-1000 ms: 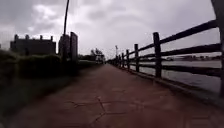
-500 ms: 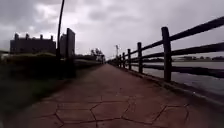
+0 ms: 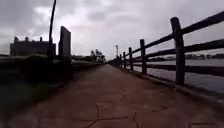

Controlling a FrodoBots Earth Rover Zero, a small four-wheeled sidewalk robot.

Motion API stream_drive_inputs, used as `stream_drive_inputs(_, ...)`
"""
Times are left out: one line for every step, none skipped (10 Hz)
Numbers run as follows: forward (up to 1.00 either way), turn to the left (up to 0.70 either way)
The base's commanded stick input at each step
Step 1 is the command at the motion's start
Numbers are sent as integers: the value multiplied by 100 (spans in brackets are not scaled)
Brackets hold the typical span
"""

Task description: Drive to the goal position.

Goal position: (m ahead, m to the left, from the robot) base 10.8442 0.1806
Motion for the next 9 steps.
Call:
stream_drive_inputs(100,0)
stream_drive_inputs(100,0)
stream_drive_inputs(100,0)
stream_drive_inputs(100,0)
stream_drive_inputs(100,0)
stream_drive_inputs(100,0)
stream_drive_inputs(100,0)
stream_drive_inputs(100,0)
stream_drive_inputs(100,0)
